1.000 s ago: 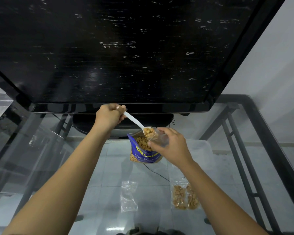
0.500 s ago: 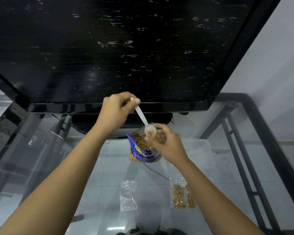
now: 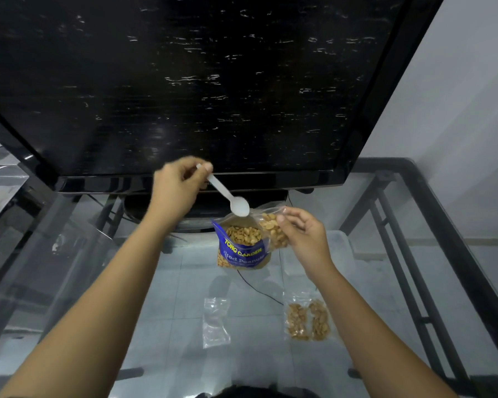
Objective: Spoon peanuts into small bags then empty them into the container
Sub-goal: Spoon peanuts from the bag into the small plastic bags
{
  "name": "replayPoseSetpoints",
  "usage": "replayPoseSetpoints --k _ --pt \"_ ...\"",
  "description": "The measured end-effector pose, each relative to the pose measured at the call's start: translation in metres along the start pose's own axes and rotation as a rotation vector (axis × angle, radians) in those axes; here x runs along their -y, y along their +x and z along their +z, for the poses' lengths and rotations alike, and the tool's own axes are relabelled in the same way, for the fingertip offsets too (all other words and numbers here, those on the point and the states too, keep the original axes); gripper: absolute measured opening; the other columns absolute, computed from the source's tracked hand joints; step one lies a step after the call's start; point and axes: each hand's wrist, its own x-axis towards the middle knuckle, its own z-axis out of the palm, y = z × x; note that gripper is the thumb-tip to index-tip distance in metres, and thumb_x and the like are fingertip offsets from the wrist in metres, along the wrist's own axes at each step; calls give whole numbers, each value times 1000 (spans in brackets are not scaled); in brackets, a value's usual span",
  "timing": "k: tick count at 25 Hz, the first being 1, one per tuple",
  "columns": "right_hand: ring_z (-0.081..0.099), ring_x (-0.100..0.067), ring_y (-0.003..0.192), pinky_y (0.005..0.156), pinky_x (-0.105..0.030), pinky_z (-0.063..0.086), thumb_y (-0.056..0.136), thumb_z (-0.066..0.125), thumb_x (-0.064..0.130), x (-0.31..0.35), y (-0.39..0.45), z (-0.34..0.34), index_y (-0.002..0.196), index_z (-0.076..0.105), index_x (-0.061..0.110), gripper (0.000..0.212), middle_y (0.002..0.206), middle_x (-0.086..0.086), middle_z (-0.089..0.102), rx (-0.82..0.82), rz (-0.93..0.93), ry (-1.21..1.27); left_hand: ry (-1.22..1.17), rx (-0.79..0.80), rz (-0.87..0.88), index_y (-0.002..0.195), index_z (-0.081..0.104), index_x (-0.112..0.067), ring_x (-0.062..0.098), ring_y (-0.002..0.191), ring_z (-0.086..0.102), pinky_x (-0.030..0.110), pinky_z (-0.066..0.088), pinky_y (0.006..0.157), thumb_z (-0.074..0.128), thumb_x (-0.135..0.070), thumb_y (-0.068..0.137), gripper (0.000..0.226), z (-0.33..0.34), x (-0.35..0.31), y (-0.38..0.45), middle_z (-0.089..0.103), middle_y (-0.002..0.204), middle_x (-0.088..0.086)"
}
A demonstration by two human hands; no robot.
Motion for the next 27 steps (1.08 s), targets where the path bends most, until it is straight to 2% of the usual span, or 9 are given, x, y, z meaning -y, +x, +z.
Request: replayPoseSetpoints --k 4,7,9,11,13,17,20,24,27 --pt "67 -3 70 58 -17 51 86 63 12 -1 -22 -8 92 64 17 8 85 2 72 -17 18 45 73 112 -191 94 70 -13 12 66 61 30 52 71 62 -24 87 15 34 30 -23 63 67 -2" --pt "67 -6 68 58 -19 52 86 63 12 -10 -40 -13 92 63 16 7 81 3 73 -23 71 65 194 154 -290 133 46 -8 23 99 58 31 46 84 67 -34 83 60 40 37 -35 62 109 14" --pt "67 -7 69 58 -20 50 85 63 12 -18 -49 -16 89 63 18 7 78 5 73 -28 119 97 293 100 -225 138 37 -11 28 109 53 33 43 91 65 -36 84 66 41 36 -45 46 131 18" --pt "66 -10 72 62 -24 51 85 64 12 -26 -54 -16 88 63 19 7 80 5 73 -30 159 140 212 -46 -62 123 54 -10 13 87 58 15 43 79 60 -30 88 41 38 31 -64 53 121 14" --pt "65 -14 75 66 -29 52 86 63 12 -32 -57 -16 89 62 18 7 83 3 72 -37 190 183 22 15 -18 98 66 -13 4 70 58 11 46 70 59 -24 89 16 40 32 -86 65 95 9" --pt "67 -13 72 64 -29 53 86 63 12 -55 -64 -10 90 61 19 8 83 1 72 -48 291 254 -337 519 -384 95 69 -17 20 81 68 32 55 77 72 -27 79 19 80 55 -144 72 90 10" --pt "69 -13 73 61 -28 54 87 63 16 -77 -68 -11 89 61 20 6 80 4 73 -49 379 219 -454 541 -552 98 66 -9 16 83 69 23 54 73 69 -16 82 18 111 74 -175 72 92 12" --pt "66 -11 85 76 -30 52 84 65 32 -104 -66 -29 82 66 29 3 85 11 69 -62 309 -273 -433 521 -707 89 68 -9 13 75 67 17 54 67 64 -10 85 5 126 87 -193 70 85 10" --pt "62 -7 80 59 -20 43 84 62 38 -114 -65 -36 89 70 28 13 87 17 64 -33 239 -719 -295 495 -733 84 69 -4 8 60 64 15 55 61 66 -10 83 7 138 91 -203 68 75 7"
